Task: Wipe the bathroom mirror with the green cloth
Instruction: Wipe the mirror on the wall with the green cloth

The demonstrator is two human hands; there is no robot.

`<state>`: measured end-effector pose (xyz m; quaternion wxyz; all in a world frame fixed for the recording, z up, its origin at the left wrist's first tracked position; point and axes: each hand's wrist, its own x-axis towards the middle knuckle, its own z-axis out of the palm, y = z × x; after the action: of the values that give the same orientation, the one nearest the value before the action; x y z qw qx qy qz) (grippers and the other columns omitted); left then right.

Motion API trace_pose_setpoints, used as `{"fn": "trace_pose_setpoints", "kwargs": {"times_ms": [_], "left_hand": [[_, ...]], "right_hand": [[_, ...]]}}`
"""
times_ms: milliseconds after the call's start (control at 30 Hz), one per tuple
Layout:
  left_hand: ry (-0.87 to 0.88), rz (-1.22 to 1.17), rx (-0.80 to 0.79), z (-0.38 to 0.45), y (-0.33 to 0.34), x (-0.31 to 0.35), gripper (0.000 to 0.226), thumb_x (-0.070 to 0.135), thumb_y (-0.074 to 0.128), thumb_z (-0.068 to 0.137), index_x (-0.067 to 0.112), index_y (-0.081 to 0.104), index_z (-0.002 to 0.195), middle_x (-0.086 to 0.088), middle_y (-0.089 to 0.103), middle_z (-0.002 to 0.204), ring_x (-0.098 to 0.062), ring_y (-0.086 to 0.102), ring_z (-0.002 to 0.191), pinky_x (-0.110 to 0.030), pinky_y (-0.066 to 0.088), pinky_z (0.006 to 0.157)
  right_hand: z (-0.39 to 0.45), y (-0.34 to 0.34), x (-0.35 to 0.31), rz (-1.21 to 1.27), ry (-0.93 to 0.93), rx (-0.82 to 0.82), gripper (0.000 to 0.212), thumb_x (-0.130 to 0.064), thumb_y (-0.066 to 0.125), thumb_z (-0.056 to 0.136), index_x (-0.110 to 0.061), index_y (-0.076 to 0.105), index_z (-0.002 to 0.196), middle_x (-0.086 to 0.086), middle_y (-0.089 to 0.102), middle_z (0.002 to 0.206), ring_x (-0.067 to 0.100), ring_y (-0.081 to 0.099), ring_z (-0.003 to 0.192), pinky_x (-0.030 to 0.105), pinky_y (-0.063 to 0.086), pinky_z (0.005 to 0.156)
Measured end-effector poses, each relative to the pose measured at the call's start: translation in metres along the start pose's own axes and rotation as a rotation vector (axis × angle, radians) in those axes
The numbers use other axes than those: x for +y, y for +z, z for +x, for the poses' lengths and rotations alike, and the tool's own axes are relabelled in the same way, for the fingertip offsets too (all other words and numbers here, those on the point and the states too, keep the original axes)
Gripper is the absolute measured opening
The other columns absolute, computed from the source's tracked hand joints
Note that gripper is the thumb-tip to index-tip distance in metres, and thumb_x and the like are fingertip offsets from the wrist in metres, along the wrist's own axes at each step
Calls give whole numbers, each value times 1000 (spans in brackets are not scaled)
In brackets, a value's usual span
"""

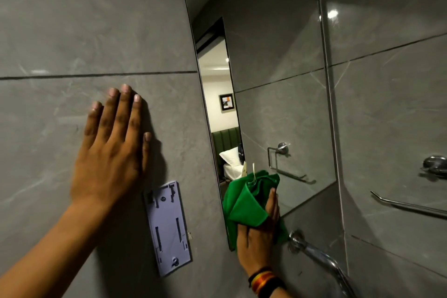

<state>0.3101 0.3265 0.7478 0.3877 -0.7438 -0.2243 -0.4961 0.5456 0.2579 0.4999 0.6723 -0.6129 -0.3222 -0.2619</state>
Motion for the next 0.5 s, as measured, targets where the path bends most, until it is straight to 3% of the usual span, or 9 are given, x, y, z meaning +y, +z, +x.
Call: {"fn": "trace_pose_setpoints", "kwargs": {"times_ms": [100, 300, 500], "left_hand": [[5, 4, -2, 2, -4, 0, 70, 35, 27, 106, 1, 11, 165, -20, 5, 176, -32, 2, 164, -44, -5, 133], [15, 13, -17, 2, -5, 1, 70, 36, 26, 106, 1, 12, 165, -20, 6, 176, -32, 2, 164, -48, 0, 134], [13, 36, -25, 3, -4, 1, 70, 36, 26, 106, 0, 14, 165, -21, 7, 175, -32, 2, 164, -46, -2, 134]], "right_hand": [[25, -4, -10, 4, -58, -3, 87, -49, 50, 88, -28, 2, 158, -6, 5, 167, 19, 8, 154, 58, 17, 121], [129, -4, -64, -17, -177, 56, 86, -50, 46, 88, -10, 14, 157, 5, 16, 166, 21, 14, 153, 47, 16, 123], [242, -8, -127, -27, -307, 116, 74, -38, 51, 90, -19, 13, 150, 20, 29, 159, 40, 32, 144, 57, 22, 120]]}}
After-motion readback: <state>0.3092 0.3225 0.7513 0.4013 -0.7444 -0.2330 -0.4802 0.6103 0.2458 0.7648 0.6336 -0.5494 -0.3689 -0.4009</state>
